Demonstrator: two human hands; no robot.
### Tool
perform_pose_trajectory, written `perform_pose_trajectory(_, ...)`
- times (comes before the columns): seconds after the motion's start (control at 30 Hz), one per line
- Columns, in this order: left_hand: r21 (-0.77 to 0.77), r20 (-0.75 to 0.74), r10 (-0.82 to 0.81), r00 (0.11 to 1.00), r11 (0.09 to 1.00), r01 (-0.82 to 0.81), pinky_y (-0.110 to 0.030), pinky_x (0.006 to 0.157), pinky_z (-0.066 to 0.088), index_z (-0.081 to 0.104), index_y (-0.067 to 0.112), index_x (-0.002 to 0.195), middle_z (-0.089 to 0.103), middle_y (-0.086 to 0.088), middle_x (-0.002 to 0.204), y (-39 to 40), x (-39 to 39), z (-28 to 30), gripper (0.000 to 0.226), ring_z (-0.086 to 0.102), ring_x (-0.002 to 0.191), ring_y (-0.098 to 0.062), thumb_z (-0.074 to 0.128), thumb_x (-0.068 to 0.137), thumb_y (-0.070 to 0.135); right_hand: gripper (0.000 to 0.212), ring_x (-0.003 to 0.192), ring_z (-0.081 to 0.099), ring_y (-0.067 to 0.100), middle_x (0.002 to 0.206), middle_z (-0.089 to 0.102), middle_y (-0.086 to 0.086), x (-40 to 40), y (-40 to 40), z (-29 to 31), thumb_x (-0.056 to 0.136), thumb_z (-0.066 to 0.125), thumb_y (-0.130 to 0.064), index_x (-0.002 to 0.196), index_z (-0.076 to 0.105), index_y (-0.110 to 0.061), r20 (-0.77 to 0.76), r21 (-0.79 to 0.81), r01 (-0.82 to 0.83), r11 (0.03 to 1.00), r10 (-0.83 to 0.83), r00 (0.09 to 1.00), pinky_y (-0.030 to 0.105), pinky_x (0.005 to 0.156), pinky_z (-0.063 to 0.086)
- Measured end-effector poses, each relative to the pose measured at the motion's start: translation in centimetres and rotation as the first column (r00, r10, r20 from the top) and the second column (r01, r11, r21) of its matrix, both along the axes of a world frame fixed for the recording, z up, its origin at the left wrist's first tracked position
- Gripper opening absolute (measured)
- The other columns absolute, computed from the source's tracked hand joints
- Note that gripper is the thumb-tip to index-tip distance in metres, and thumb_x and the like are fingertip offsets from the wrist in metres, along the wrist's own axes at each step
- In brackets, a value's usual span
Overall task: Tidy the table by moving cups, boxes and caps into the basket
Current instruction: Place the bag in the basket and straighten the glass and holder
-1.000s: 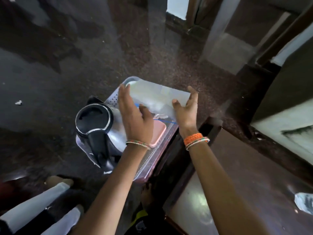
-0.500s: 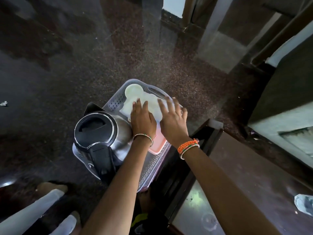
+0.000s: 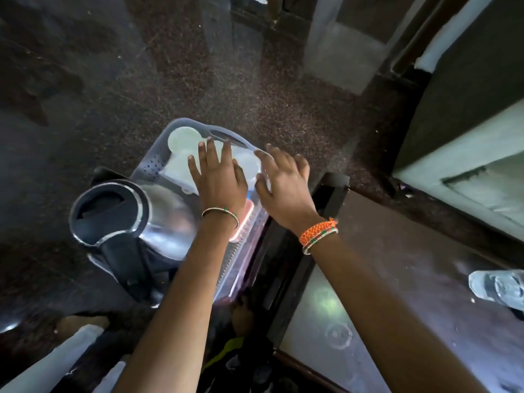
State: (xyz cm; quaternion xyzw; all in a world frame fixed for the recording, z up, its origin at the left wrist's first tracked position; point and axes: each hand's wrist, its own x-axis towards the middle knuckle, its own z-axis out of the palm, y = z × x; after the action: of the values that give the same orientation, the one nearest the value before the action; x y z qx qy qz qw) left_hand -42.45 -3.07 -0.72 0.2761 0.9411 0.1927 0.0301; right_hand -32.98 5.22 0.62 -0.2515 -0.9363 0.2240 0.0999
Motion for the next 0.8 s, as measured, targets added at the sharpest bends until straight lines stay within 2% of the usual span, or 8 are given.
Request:
perform_pose_trajectory(0.07,0.104,0.011,-0.087,0.996,0.991,0.085,-0.049,0.116,0.014,0.043,0.012,0.134,0.036,-0.018,0.147,1.9,3.2,1.2,0.047,0.026,0.141,-0.033,0.042,0.087,0.012,0.046,0.128,0.045,0.026,0.136,0.052,0.009,4.4,1.1,0.8,0.083,0.051,-0.015,0.13,0.05,-0.014,-0.039,-0.031,0.109,0.994,-0.111,0.993,0.051,0.109,0.022)
perform_pose_trajectory(0.17,0.279,0.103,-0.32,0.942,0.918,0.282,-0.042,0.113,0.028,0.049,0.005,0.128,0.044,-0.02,0.139,5.3,10.8,2.2,0.044,0.038,0.134,-0.033,0.046,0.084,0.007,0.046,0.123,0.048,0.025,0.13,0.056,0.006,13.4,3.3,1.1,0.08,0.055,-0.012,0.126,0.054,-0.015,0.014,-0.005,0.268,0.963,-0.268,0.963,0.048,0.108,0.026)
perform_pose_trajectory(0.27,0.36,0.186,-0.538,0.822,0.816,0.453,-0.033,0.109,0.032,0.05,0.004,0.127,0.048,-0.017,0.137,7.5,19.9,1.7,0.041,0.042,0.13,-0.029,0.05,0.087,0.007,0.048,0.119,0.05,0.03,0.127,0.057,0.009,23.8,5.7,0.6,0.074,0.058,-0.009,0.123,0.056,-0.013,0.097,0.041,0.425,0.904,-0.427,0.899,0.047,0.106,0.028)
perform_pose_trajectory(0.37,0.373,0.281,-0.692,0.665,0.717,0.589,-0.035,0.11,0.032,0.048,0.005,0.13,0.047,-0.015,0.138,9.8,28.5,0.1,0.043,0.043,0.131,-0.028,0.055,0.087,0.01,0.047,0.116,0.05,0.034,0.127,0.056,0.013,34.2,8.8,0.2,0.073,0.06,-0.007,0.12,0.057,-0.01,0.099,0.073,0.556,0.828,-0.561,0.822,0.045,0.102,0.03)
perform_pose_trajectory(0.47,0.361,0.372,-0.74,0.561,0.672,0.646,-0.04,0.113,0.029,0.043,0.007,0.134,0.043,-0.014,0.143,13.0,36.4,-1.6,0.053,0.037,0.136,-0.027,0.062,0.085,0.015,0.048,0.122,0.047,0.035,0.133,0.052,0.016,44.5,12.3,-0.3,0.076,0.063,-0.011,0.123,0.054,-0.007,0.065,0.1,0.669,0.737,-0.676,0.734,0.045,0.104,0.029)
perform_pose_trajectory(0.6,0.328,0.462,-0.749,0.475,0.642,0.693,-0.029,0.117,0.017,0.025,0.011,0.144,0.026,-0.007,0.154,17.6,43.9,-3.7,0.08,0.019,0.145,-0.02,0.07,0.08,0.024,0.073,0.143,0.024,0.031,0.153,0.03,0.018,54.7,16.9,-2.3,0.084,0.061,-0.033,0.143,0.033,0.001,0.121,0.135,0.756,0.64,-0.768,0.629,0.045,0.115,0.015)
perform_pose_trajectory(0.7,0.252,0.475,-0.731,0.49,0.647,0.72,-0.03,0.118,0.008,0.013,0.005,0.146,0.014,-0.012,0.157,21.1,47.6,-5.4,0.097,0.008,0.147,-0.026,0.076,0.074,0.025,0.098,0.147,0.007,0.03,0.158,0.013,0.019,58.5,20.1,-5.0,0.079,0.066,-0.047,0.148,0.015,0.002,0.242,0.097,0.757,0.647,-0.753,0.612,0.043,0.118,0.005)
perform_pose_trajectory(0.8,0.133,0.457,-0.712,0.532,0.647,0.751,-0.03,0.118,0.003,0.004,0.004,0.146,0.004,-0.014,0.158,23.5,50.0,-6.9,0.104,0.003,0.147,-0.027,0.075,0.074,0.029,0.112,0.147,0.005,0.031,0.158,0.011,0.02,59.9,23.0,-7.3,0.071,0.069,-0.055,0.148,0.01,0.002,0.322,0.052,0.72,0.692,-0.694,0.644,0.044,0.118,0.004)
